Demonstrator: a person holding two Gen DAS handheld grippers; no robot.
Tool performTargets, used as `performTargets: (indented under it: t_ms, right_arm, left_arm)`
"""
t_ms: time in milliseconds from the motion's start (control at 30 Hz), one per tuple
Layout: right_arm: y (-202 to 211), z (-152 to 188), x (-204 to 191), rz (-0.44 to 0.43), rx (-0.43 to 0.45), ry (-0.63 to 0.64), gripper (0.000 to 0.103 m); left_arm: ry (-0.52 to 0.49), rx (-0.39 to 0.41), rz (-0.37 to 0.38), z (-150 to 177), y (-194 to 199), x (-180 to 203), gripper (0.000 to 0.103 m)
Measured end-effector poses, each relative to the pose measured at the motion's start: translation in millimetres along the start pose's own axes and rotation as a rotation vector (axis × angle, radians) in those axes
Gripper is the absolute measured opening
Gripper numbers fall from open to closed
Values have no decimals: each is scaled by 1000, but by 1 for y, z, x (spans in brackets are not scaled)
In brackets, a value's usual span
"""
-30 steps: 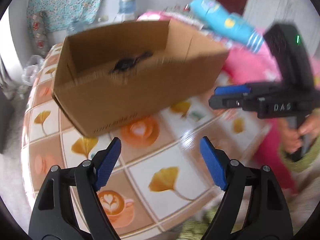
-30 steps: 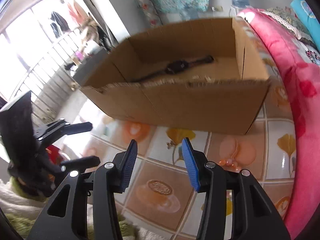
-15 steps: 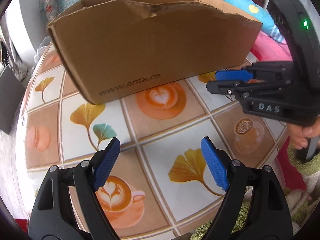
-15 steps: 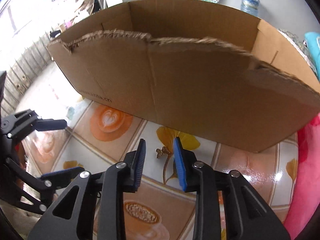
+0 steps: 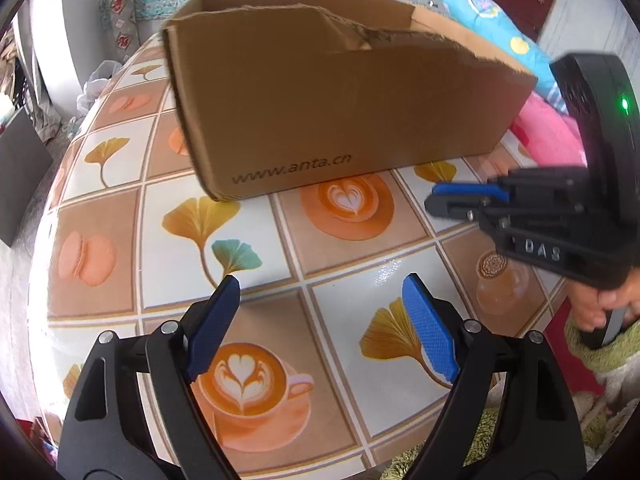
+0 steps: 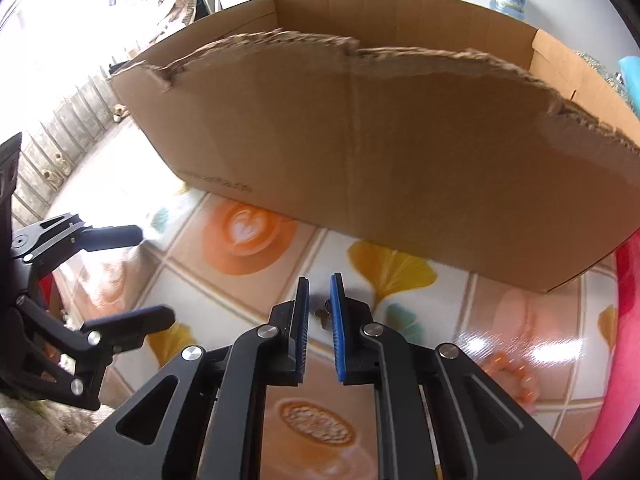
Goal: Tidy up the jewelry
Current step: 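Withdraw both tools from the box back to the remaining jewelry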
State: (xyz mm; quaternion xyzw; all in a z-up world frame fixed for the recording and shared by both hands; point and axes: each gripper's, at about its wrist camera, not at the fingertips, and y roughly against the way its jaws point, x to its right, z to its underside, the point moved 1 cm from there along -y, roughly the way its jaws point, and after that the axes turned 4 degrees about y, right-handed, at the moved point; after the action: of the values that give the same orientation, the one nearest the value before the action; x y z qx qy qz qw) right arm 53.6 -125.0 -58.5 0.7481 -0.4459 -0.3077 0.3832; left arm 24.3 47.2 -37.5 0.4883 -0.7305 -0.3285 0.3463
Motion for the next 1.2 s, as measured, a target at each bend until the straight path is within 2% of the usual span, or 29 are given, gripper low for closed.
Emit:
performTargets:
  t_ms: [167,267,400,500,667,900,1133,1200]
  right_arm:
    - [-3,5,-16,-121,-3,-21,11]
    - [-1,7,-19,-163,0,-15,11]
    - [6,5,-8,-164,24,-69,11]
    - [19,5,16,-158,61,-143,12]
    - [30,16,48,-136,76,-241,12]
    - [30,28,59,-142,88,-302,12]
    - [25,41,71,-162,94,-343,12]
    - [25,44,75,-167,99,-349,12]
  left_arm:
    - [33,24,-4,5,10,-15,79]
    - [56,49,12,7,15,-19,79]
    - [52,73,41,8,21,-15,79]
    - [20,85,67,6,15,3,79]
    - [-69,81,105,5,8,28,79]
    - [-185,77,144,1,-3,63,79]
    - [-275,63,167,-18,-23,94,52]
    - [-276,41,163,-22,-32,98,42]
